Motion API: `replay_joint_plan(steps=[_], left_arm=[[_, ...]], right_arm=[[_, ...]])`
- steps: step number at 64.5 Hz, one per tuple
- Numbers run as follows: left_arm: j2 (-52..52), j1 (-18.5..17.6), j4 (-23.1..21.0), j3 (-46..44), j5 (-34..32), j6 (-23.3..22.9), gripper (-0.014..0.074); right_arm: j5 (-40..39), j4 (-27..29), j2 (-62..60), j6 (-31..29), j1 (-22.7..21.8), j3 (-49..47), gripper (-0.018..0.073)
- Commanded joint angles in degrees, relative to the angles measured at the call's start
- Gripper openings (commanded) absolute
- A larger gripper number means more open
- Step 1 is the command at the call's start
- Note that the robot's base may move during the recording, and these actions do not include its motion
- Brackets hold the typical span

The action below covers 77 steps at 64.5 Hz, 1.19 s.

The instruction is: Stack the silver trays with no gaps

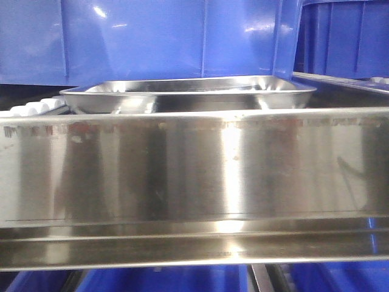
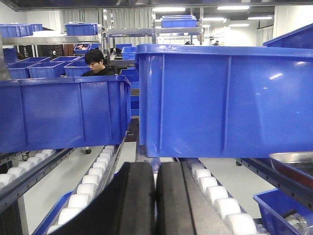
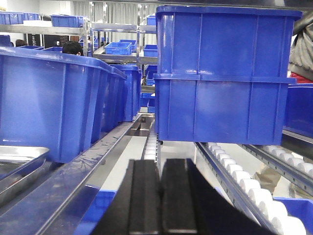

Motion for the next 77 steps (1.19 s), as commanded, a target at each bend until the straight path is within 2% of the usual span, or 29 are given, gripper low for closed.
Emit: replay_joint_plan(steps=[1, 77], left_arm=[[-0.2, -0.3, -0.2, -0.2, -1.0, 0.0, 0.0011], [-0.2, -0.3, -0.2, -0.2, -1.0, 0.0, 0.0011]], right_arm=[[-1.3, -0.3, -0.2, -0.2, 0.0, 0.0, -0.0071], [-1.3, -0.3, -0.2, -0.2, 0.0, 0.0, -0.0071]])
